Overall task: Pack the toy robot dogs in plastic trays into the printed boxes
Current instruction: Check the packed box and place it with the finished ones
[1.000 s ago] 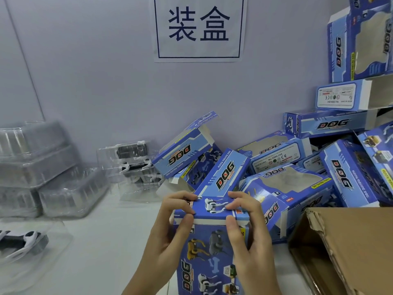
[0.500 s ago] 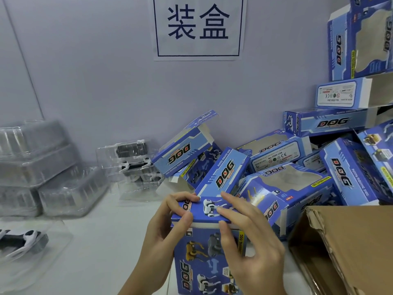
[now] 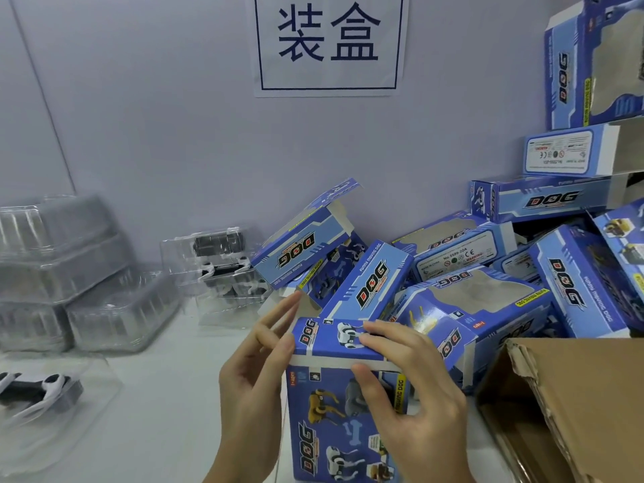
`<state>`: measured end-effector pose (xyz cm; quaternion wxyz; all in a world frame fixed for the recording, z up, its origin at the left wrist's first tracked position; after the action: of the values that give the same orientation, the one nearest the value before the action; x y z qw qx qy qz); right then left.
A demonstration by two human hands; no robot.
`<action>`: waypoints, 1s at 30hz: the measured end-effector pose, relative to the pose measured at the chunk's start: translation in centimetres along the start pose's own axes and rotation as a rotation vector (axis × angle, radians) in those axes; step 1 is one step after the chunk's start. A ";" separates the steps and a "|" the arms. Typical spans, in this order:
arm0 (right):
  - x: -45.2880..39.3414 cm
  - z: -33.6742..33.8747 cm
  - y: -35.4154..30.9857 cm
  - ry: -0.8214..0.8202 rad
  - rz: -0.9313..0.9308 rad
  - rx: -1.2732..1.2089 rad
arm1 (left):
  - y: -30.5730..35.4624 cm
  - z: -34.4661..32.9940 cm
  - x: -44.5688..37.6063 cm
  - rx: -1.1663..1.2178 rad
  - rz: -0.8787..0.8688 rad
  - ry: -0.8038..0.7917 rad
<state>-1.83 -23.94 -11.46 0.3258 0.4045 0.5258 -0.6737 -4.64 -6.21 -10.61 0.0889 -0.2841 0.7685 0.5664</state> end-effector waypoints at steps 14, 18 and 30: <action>-0.3 -0.5 -1.0 0.041 -0.117 -0.141 | -0.1 1.0 -0.9 -0.418 -0.344 -0.218; -0.5 -0.6 -1.1 0.046 -0.153 -0.166 | 0.0 1.3 -1.3 -0.552 -0.358 -0.245; -0.2 -0.5 -1.0 0.012 -0.137 -0.197 | 1.3 1.7 -1.3 -0.429 -0.200 -0.352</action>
<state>-2.45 -23.25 -10.87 0.3139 0.3374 0.6180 -0.6370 -4.59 -3.96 -9.49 0.2140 -0.2682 0.5723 0.7448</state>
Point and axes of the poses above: each hand's wrist, its own x-axis away from the middle knuckle, its own z-axis out of the back of the hand, y = z × x, the point moved 2 cm from there along -x, towards the middle knuckle, and after that the axes turned 7 degrees about -x, right-handed, at the moved point
